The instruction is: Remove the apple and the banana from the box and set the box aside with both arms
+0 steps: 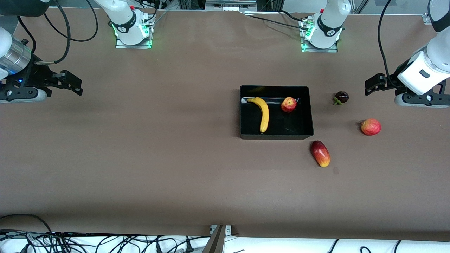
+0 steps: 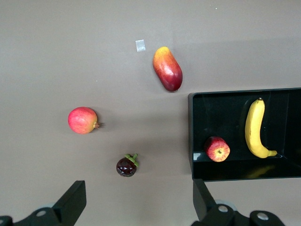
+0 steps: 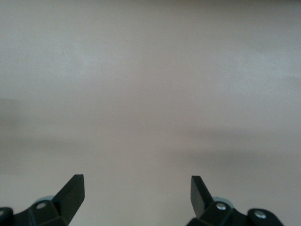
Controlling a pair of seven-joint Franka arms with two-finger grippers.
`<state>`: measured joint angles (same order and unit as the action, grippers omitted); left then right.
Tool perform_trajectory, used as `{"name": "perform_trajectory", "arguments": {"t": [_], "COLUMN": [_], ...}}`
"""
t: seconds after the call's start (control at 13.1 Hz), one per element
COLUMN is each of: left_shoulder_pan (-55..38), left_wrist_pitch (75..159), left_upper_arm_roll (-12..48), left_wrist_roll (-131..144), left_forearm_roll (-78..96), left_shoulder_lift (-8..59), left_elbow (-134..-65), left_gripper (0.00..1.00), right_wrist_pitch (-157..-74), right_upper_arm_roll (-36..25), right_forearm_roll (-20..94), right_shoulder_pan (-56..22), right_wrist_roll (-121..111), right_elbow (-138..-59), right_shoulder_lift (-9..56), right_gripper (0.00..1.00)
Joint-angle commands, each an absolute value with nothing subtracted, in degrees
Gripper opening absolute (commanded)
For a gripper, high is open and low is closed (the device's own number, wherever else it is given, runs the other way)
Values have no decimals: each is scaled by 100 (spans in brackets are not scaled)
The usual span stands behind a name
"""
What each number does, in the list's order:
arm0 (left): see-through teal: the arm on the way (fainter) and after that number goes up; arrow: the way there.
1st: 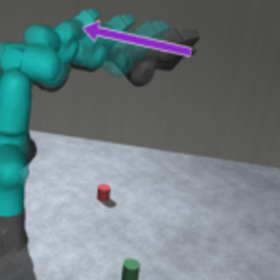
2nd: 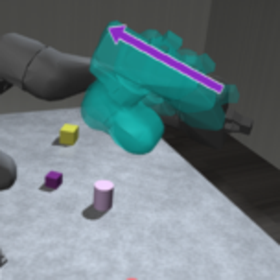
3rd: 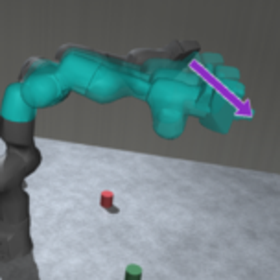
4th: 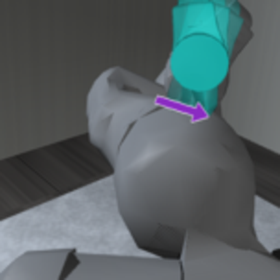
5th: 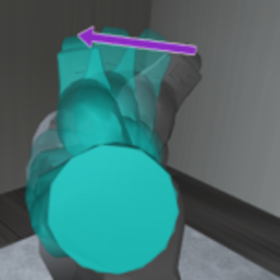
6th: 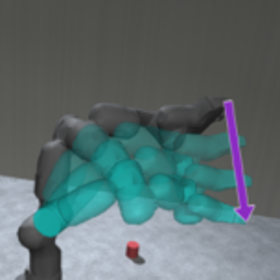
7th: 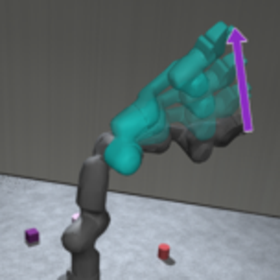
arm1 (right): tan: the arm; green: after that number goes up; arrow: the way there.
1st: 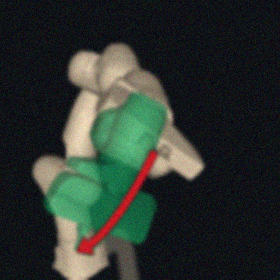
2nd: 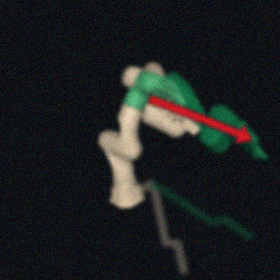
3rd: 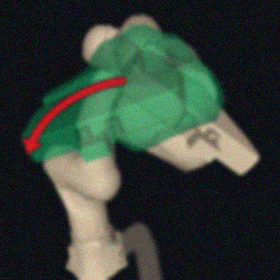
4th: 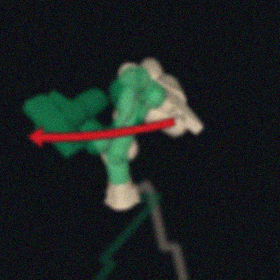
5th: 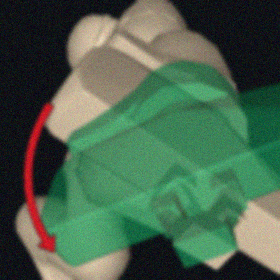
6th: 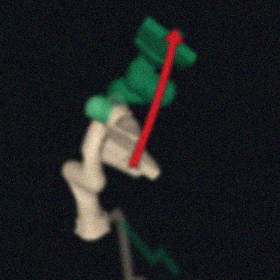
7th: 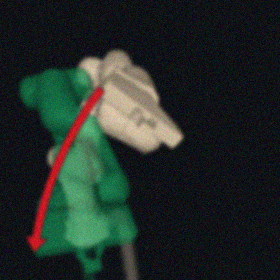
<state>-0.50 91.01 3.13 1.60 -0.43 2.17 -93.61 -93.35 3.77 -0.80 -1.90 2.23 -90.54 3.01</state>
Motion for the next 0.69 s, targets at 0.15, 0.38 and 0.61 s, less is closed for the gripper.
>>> {"name": "perform_trajectory", "arguments": {"t": [0.15,0.38,0.61], "left_shoulder_pan": [-44,-61,-158], "left_wrist_pitch": [8816,8676,7972], "left_upper_arm_roll": [325,334,657], "left_wrist_roll": [53,79,96], "left_forearm_roll": [-176,-97,17], "left_shoulder_lift": [316,334,929], "left_elbow": [-9141,-9140,-9158], "left_gripper": [100,100,100], "right_wrist_pitch": [-9272,-9272,-9264], "right_upper_arm_roll": [439,439,439], "right_forearm_roll": [-88,-79,-79], "right_shoulder_pan": [-132,-132,-132], "right_wrist_roll": [176,176,176], "right_elbow": [-9009,-9009,-9017], "right_shoulder_lift": [272,272,272], "right_gripper": [100,100,100]}}
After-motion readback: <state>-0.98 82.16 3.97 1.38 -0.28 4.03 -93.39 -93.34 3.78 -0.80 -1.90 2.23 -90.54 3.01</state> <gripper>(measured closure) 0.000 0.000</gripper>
